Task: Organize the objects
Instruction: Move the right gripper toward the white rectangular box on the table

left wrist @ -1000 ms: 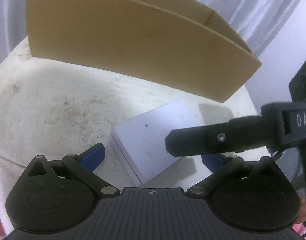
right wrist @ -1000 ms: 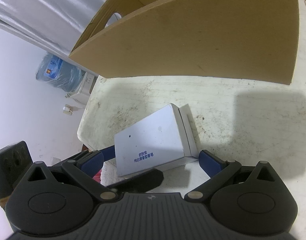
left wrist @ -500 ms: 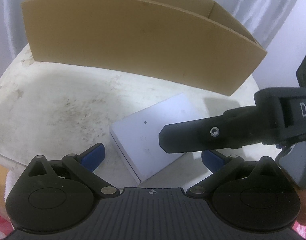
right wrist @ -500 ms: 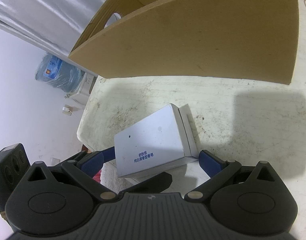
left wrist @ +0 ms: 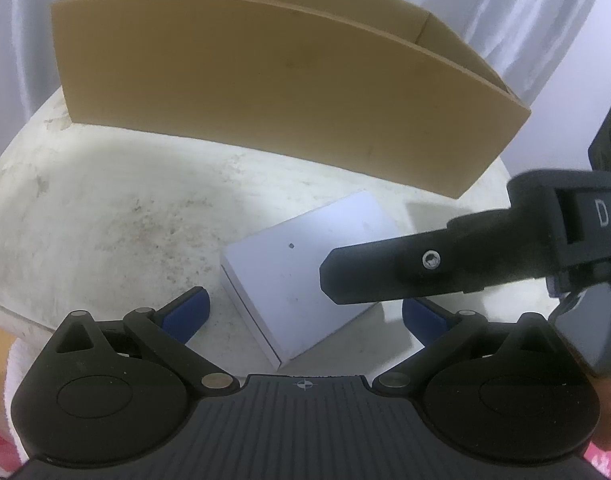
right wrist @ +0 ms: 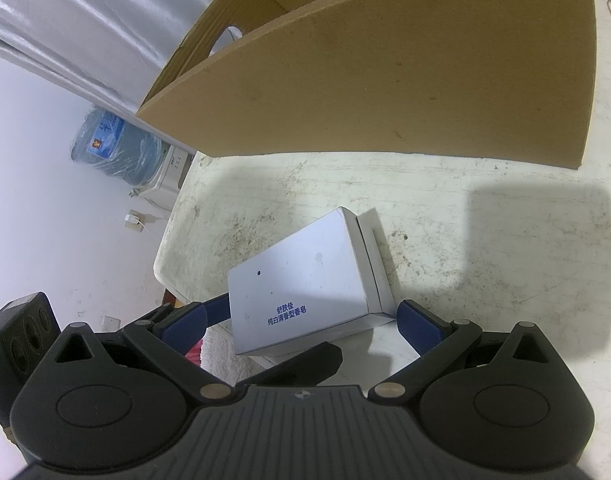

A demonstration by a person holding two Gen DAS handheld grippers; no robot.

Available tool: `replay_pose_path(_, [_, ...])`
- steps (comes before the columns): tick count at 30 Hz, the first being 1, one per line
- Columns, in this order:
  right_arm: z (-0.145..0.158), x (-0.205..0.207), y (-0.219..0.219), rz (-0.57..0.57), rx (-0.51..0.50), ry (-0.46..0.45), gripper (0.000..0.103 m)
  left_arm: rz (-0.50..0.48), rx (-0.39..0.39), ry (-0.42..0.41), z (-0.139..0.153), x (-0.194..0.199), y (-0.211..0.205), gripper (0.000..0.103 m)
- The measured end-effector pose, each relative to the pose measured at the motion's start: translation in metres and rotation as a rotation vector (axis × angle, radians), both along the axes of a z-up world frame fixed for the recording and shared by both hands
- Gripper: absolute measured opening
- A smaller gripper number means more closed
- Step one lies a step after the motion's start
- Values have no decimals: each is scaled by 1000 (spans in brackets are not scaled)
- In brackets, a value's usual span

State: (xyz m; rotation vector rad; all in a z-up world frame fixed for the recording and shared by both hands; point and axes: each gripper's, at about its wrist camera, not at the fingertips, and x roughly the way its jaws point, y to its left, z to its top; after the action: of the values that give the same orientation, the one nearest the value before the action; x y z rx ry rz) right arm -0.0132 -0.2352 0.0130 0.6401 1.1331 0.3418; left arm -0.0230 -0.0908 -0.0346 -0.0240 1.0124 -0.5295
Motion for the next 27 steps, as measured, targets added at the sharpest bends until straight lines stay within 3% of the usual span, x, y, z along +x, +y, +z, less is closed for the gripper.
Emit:
replay_pose_path(7, [0,0,0,2,-3,-3,103,-5,-18,21,1,3,4,103])
replay_pose_path(14, [1,0,-1,3,-5,-7,103,-17,12,7,3,0,0,103])
replay_pose_path(27, [2,-2,3,3,-12,-12,103,-9,-28,14,2,0,6,103])
